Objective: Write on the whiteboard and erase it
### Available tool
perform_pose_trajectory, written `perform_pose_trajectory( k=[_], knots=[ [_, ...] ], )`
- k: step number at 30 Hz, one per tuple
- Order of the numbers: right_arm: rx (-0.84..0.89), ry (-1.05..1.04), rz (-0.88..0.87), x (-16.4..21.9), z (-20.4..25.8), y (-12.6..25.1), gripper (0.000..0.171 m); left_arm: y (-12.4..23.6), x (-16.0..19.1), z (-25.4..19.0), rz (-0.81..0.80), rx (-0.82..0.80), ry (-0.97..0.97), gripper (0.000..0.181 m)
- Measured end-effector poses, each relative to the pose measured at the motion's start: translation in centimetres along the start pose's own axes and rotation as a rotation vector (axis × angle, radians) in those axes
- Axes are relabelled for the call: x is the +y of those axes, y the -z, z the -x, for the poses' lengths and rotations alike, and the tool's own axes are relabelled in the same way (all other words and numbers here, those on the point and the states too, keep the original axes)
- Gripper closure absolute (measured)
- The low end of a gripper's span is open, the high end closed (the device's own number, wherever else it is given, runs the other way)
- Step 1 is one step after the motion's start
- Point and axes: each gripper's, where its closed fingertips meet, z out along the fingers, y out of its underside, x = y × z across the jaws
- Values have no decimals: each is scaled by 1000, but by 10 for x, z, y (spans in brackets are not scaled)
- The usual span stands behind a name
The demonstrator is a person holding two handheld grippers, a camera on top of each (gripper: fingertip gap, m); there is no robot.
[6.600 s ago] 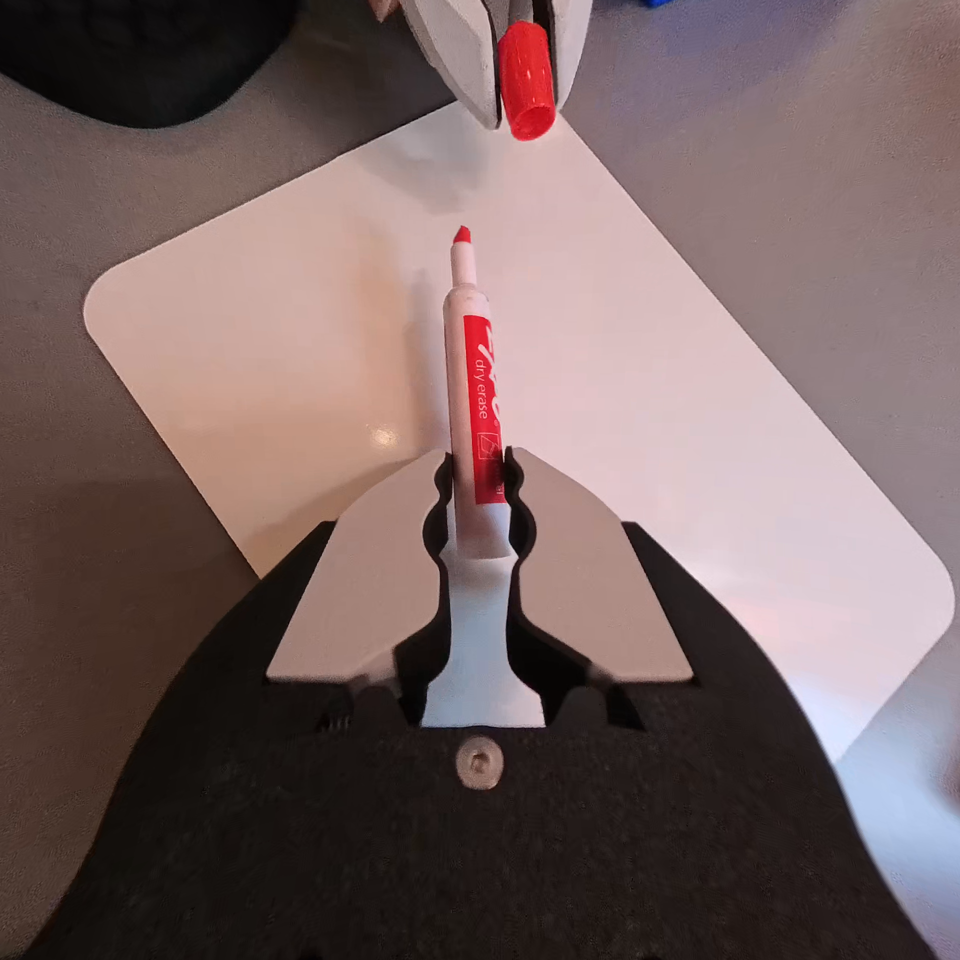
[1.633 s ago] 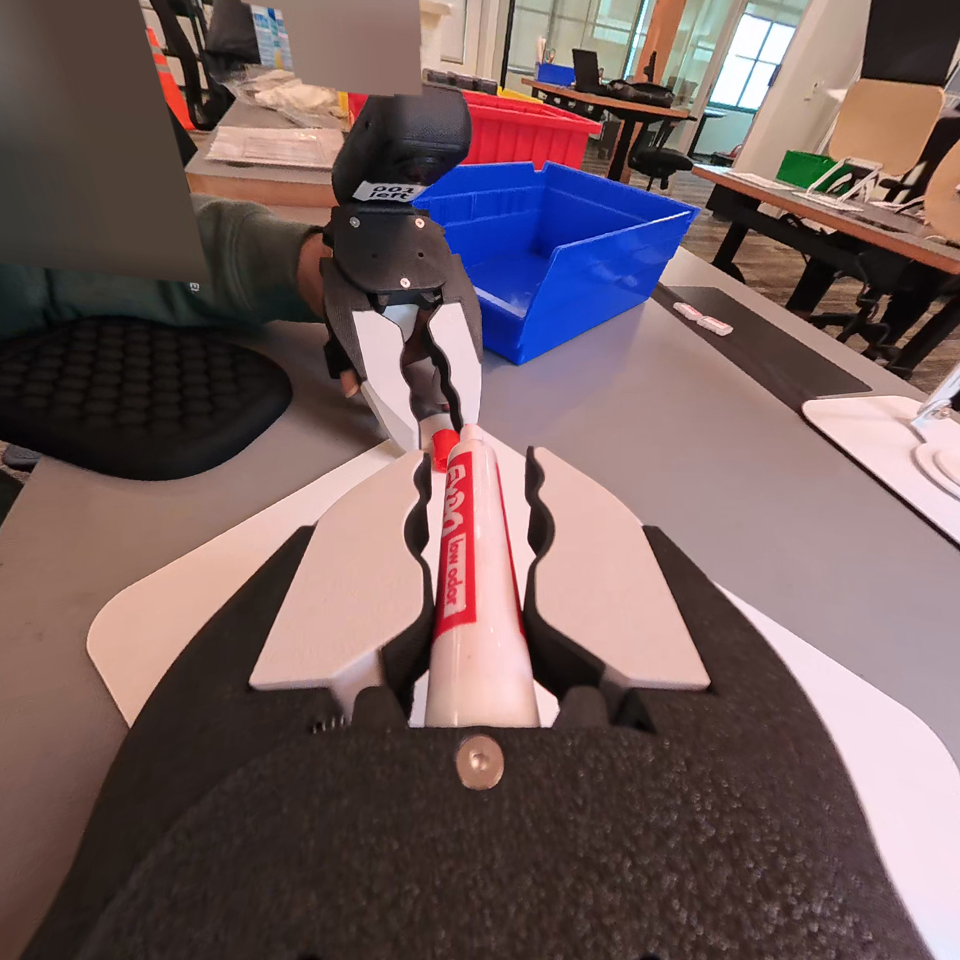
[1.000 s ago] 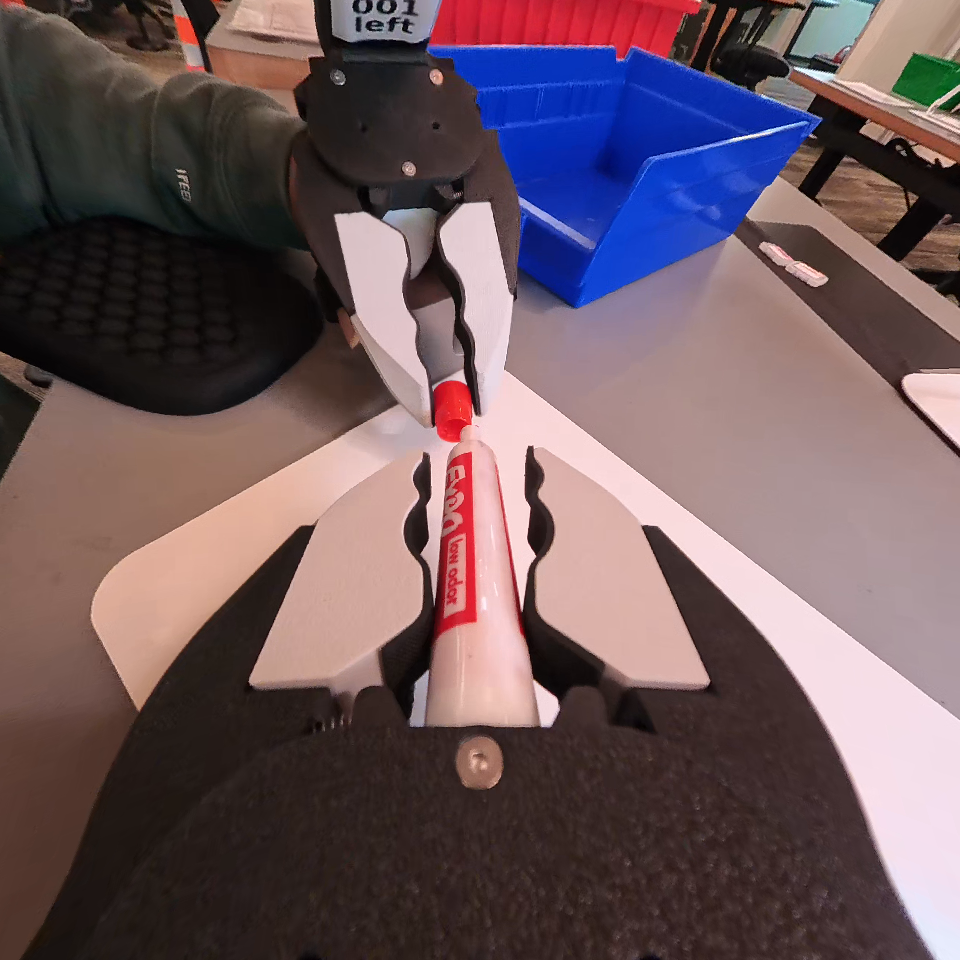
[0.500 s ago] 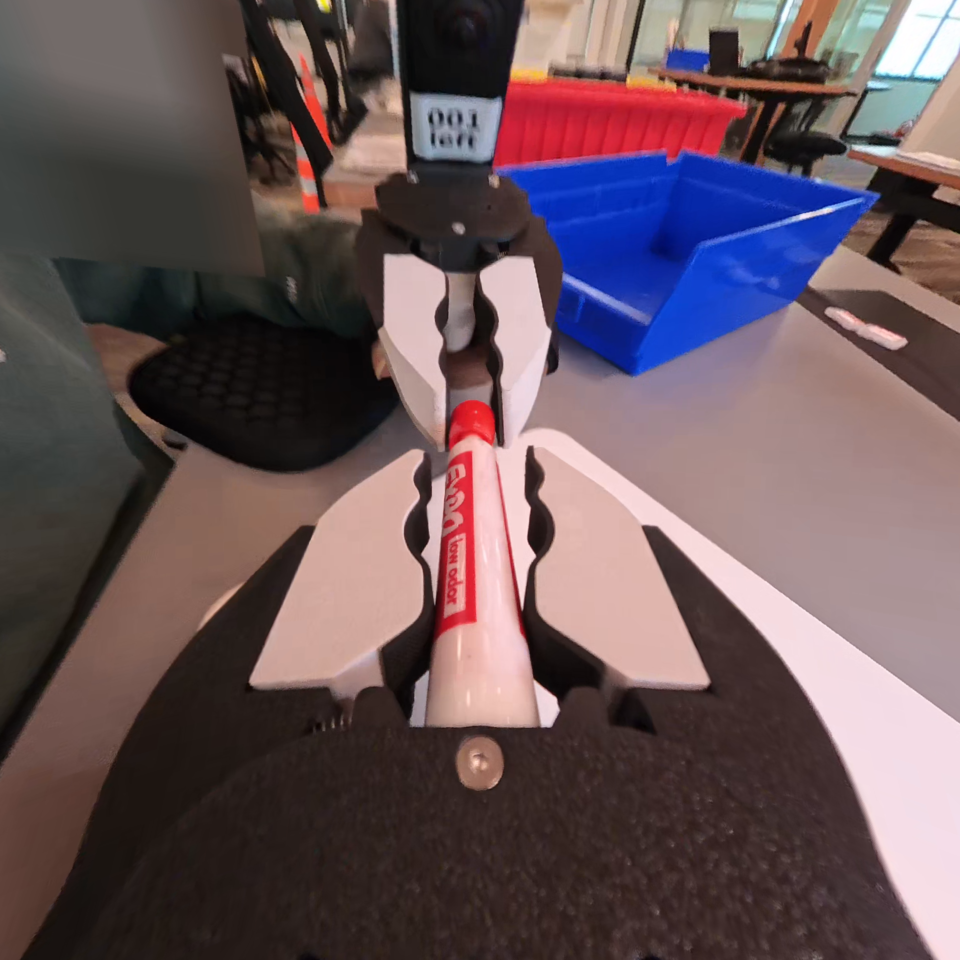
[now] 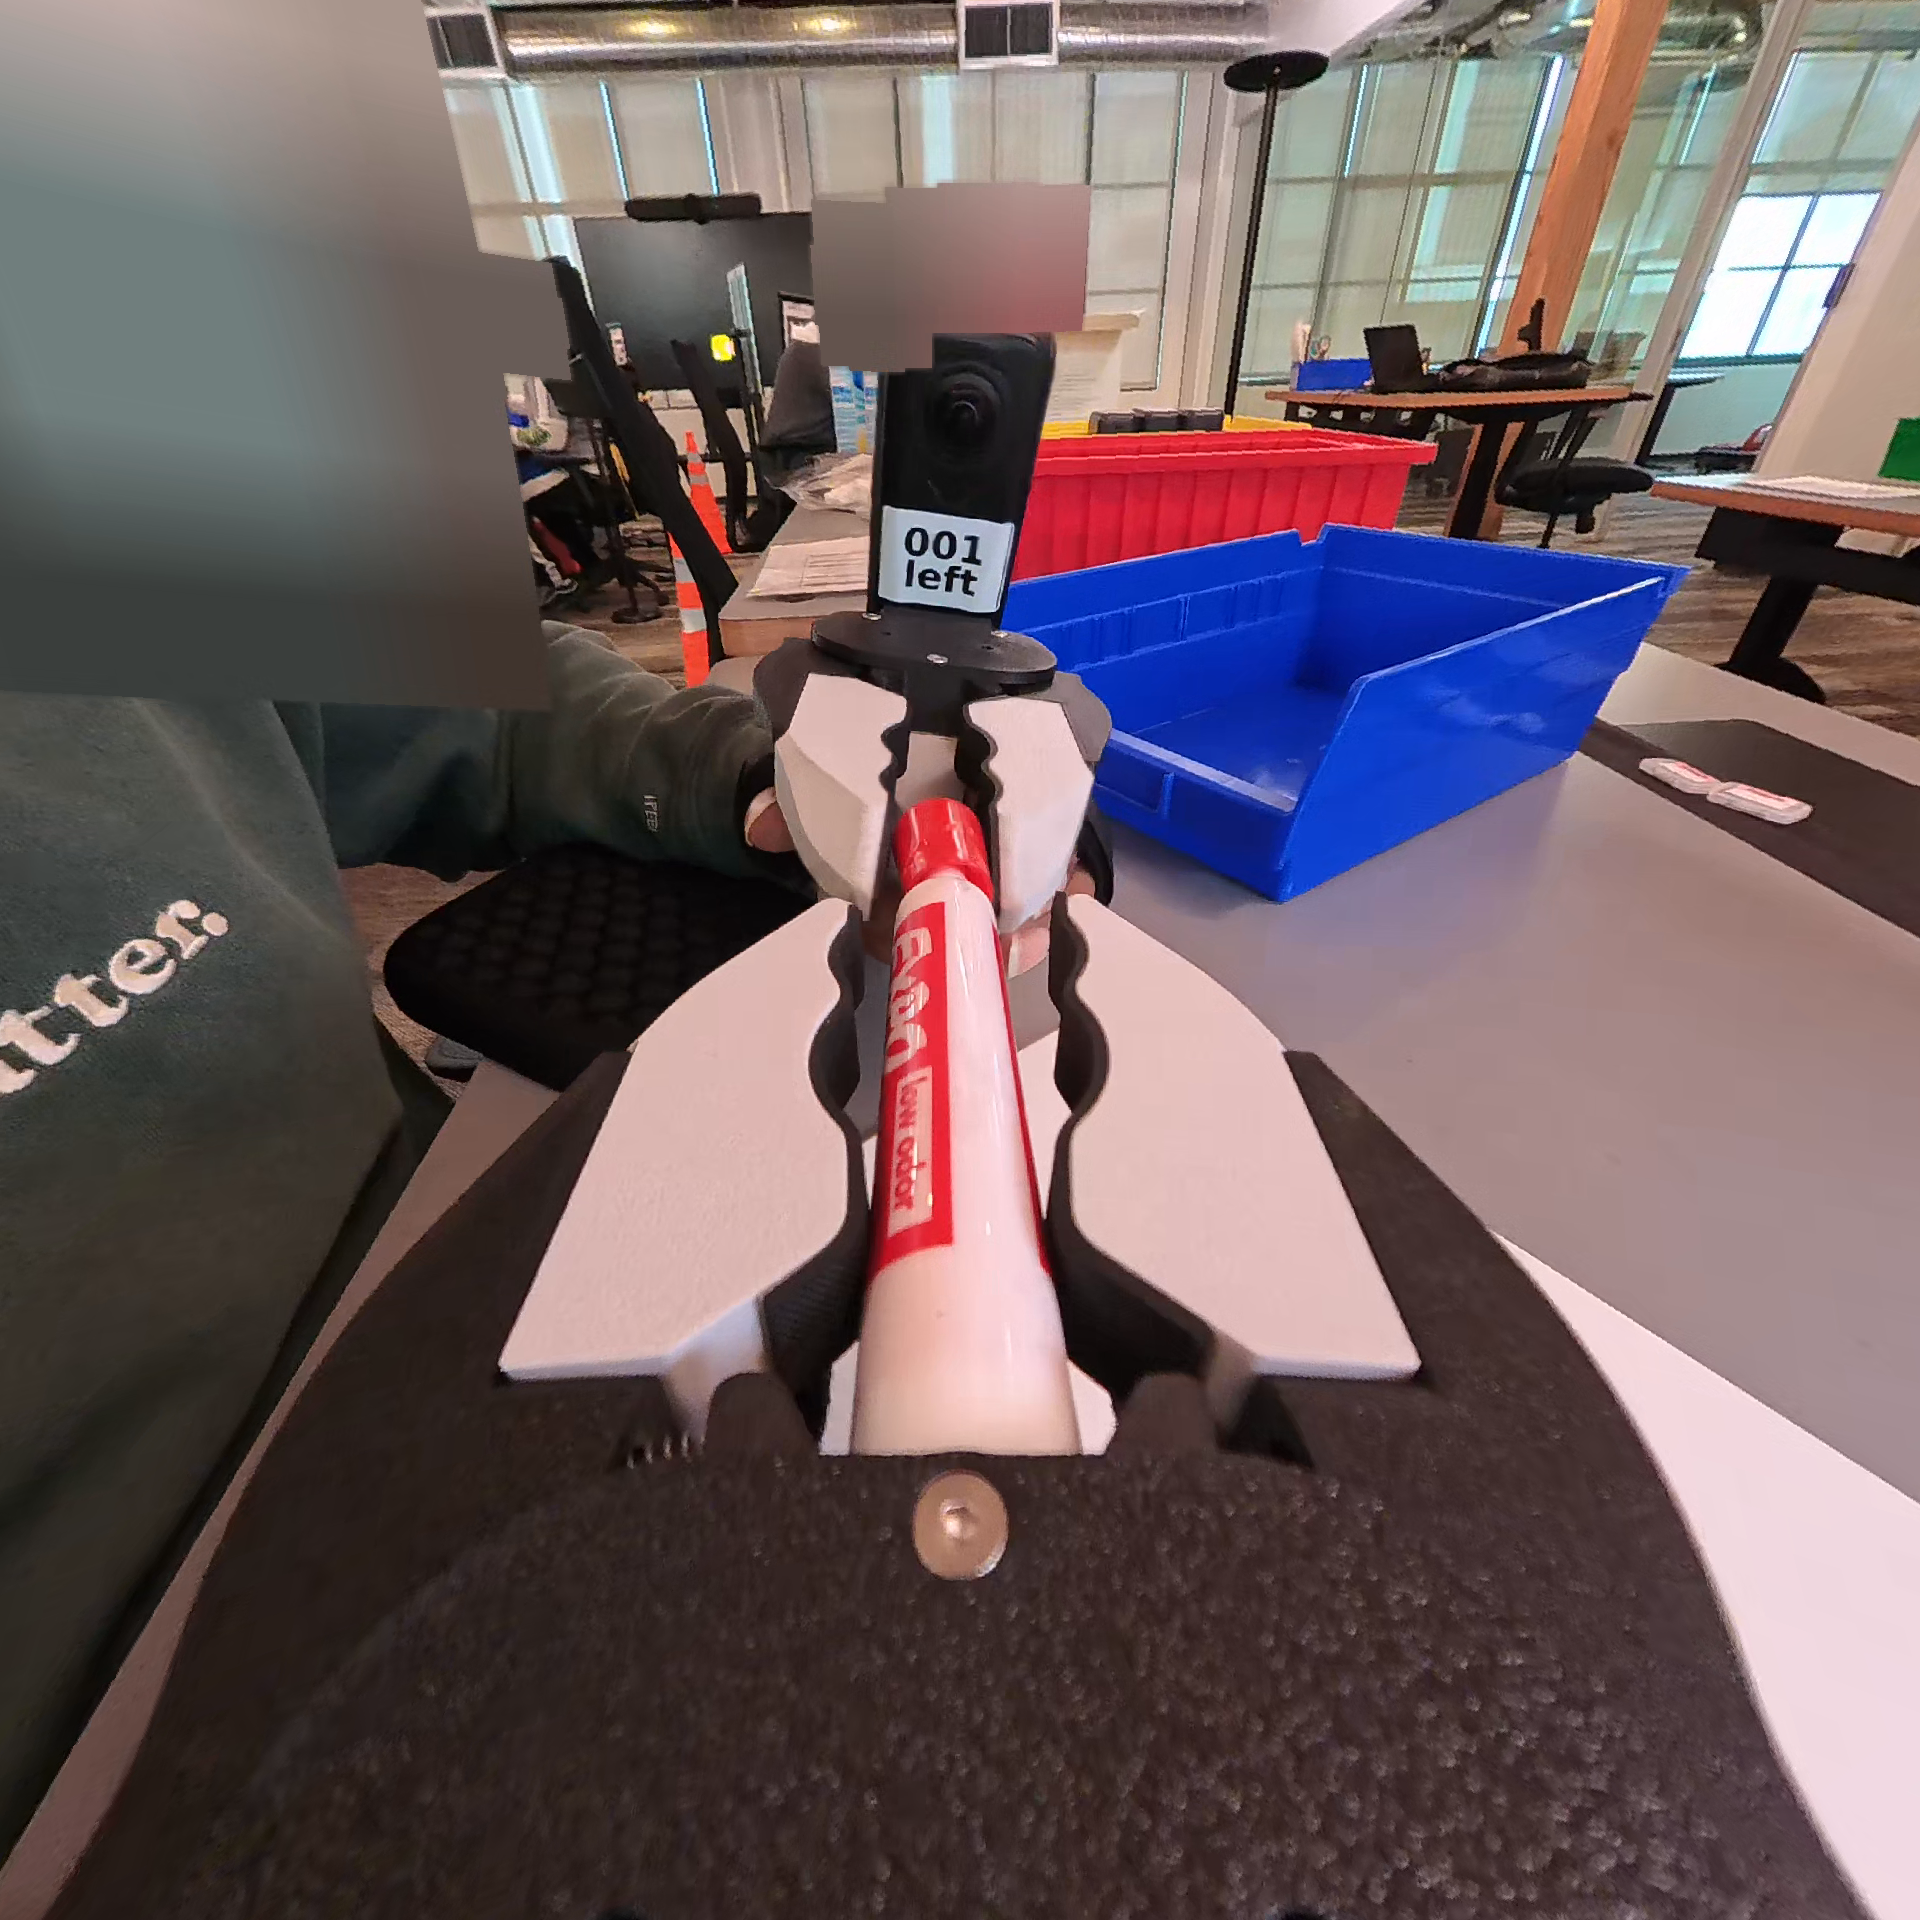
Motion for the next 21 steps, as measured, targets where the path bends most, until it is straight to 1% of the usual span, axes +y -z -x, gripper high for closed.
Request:
perform_pose_trajectory(
  k=[9,12,16,19,21],
  knots=[
    [33,38,-3,-1,-1,-4,137,0,-5,2,-43,10,82,161],
    [36,47,-4,-1,-1,-4,137,0,-4,2,-28,17,92,161],
    [38,25,-3,-2,-2,-2,137,6,-7,6,-53,17,119,162],
    [60,23,17,-6,-10,5,137,18,-13,20,-78,-43,111,162],
    [86,39,86,-4,-20,11,137,31,-14,34,-57,-127,63,161]
  ],
)
